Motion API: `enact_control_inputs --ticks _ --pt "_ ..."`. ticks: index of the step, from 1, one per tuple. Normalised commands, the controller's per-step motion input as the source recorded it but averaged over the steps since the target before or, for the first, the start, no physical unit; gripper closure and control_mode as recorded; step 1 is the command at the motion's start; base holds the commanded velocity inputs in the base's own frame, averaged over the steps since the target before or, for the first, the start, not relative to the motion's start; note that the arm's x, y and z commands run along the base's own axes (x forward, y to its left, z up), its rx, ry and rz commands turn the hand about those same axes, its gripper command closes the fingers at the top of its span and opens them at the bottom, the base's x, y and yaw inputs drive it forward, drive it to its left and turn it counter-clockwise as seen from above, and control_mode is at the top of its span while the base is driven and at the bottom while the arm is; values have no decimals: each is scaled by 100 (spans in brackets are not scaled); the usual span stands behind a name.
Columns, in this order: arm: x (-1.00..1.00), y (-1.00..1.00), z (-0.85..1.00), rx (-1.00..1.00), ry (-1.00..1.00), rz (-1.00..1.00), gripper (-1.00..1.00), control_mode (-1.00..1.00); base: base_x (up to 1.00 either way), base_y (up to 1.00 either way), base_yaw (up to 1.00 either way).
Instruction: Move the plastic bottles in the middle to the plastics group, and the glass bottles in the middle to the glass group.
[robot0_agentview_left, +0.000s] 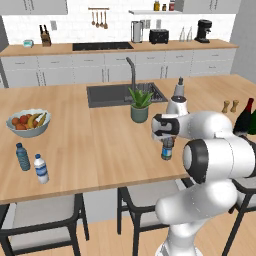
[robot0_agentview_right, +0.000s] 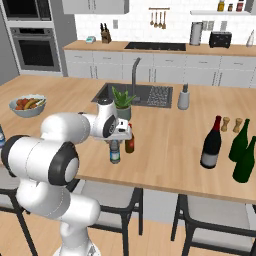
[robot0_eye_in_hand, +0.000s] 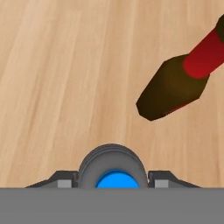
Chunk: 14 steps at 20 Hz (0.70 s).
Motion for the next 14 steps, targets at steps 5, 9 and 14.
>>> enact_control_inputs --ticks 5,9,14 --pt "-16 0 0 0 -1 0 100 -100 0 0 0" --pt "-15 40 11 0 -3 0 100 -100 0 0 0" --pt "-6 97 48 0 -1 3 100 -100 0 0 0"
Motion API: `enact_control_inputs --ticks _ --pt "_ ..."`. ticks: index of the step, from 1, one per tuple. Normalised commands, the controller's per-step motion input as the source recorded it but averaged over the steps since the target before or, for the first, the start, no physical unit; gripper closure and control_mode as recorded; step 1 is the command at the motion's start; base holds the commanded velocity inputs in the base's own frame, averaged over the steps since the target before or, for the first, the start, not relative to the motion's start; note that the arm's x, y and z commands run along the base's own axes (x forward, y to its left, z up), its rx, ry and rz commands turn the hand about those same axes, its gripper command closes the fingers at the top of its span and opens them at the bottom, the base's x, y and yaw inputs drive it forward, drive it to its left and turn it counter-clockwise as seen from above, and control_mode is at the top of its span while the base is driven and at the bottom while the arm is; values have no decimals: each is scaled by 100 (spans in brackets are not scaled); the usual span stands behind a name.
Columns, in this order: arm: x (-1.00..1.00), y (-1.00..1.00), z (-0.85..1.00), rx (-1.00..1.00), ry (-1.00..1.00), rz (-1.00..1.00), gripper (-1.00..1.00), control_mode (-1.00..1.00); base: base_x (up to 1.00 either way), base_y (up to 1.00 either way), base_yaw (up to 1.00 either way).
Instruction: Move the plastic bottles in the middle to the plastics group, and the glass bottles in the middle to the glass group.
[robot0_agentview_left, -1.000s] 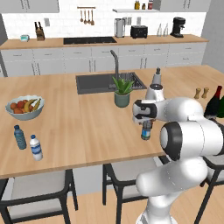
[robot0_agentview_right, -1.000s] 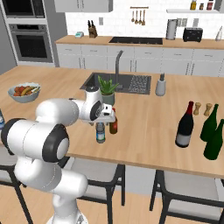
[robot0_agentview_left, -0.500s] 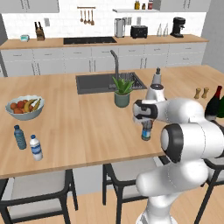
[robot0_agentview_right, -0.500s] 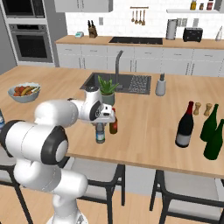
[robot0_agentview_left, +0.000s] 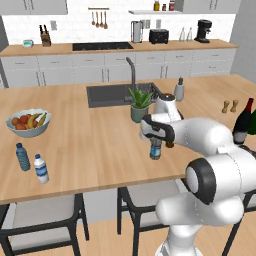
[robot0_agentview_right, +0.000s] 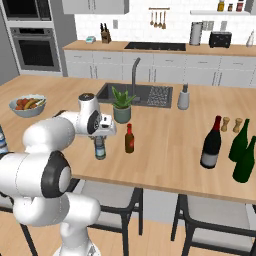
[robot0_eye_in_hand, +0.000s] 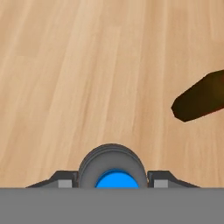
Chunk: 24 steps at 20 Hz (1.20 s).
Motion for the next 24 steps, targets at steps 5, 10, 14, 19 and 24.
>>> enact_control_inputs --ticks 5,10,14,19,24 --pt "0 100 38 1 0 9 100 -100 0 0 0" --pt "0 100 29 8 1 11 100 -100 0 0 0" --pt "0 100 26 2 1 10 100 -100 0 0 0" --pt "0 100 4 0 -1 8 100 -100 0 0 0" --pt "0 100 0 0 -19 5 100 -100 0 0 0"
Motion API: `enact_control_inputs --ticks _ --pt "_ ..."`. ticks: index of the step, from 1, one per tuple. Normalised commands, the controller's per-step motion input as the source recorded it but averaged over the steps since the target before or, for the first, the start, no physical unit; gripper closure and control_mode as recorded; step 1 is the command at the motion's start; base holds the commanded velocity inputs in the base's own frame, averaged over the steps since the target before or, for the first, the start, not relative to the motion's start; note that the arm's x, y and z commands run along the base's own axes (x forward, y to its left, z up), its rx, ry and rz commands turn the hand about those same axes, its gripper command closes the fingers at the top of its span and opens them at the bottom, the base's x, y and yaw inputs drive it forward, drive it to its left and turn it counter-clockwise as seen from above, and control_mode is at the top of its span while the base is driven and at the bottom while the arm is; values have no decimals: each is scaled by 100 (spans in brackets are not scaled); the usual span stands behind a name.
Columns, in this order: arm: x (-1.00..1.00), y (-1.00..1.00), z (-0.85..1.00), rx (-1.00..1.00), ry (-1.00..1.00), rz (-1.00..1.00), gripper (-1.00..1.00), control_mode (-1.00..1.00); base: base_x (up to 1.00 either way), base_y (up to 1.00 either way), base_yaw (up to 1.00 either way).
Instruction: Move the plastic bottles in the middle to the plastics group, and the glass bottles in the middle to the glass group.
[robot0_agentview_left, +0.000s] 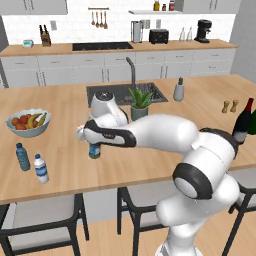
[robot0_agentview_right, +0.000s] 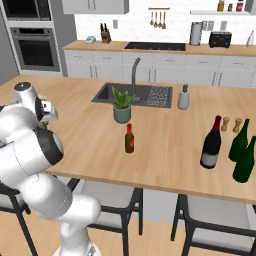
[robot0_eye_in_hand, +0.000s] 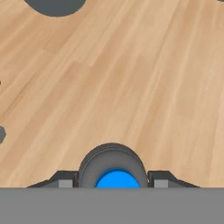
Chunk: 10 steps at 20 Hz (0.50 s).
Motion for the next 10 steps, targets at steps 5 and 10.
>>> enact_control_inputs --ticks 5,10 --pt "6 93 0 0 -25 1 100 -100 0 0 0" --pt "57 50 0 0 -1 0 100 -100 0 0 0"
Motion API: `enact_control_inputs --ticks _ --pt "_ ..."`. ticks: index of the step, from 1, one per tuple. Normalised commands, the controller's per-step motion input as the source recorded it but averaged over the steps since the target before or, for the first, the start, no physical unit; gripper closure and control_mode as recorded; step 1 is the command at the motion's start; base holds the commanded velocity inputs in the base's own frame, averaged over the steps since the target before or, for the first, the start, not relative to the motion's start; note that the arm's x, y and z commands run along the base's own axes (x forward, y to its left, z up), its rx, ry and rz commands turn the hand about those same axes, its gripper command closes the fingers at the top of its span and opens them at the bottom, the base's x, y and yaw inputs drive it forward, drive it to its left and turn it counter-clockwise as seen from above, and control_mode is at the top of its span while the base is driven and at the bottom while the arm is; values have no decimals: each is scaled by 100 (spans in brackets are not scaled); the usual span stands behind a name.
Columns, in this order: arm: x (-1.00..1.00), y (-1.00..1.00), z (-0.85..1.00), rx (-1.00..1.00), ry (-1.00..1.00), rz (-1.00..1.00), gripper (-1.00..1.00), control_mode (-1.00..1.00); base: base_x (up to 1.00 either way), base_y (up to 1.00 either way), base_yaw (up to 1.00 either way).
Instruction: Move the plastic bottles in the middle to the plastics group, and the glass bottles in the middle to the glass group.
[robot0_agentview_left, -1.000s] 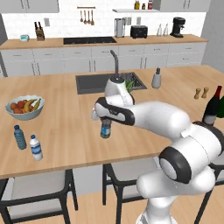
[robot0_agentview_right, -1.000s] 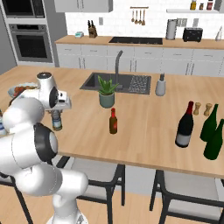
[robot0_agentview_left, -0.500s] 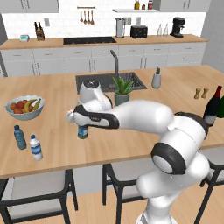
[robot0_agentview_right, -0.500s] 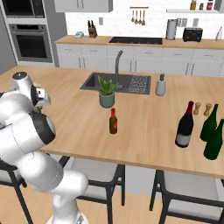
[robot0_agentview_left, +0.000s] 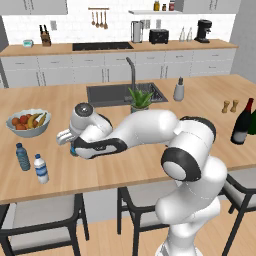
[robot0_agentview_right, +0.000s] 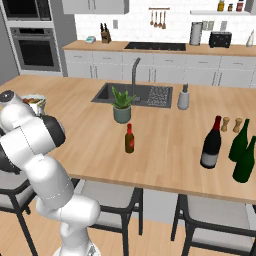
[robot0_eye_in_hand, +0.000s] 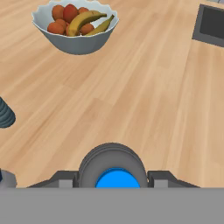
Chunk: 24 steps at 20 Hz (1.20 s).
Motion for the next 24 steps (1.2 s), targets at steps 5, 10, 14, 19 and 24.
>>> enact_control_inputs --ticks 5,10,14,19,24 --pt "25 29 0 0 2 0 100 -100 0 0 0" --pt "-4 29 -1 0 9 7 100 -100 0 0 0" --pt "0 18 -3 0 8 9 100 -100 0 0 0" --pt "0 17 -2 0 4 12 100 -100 0 0 0" --pt "0 18 -17 0 1 11 100 -100 0 0 0"
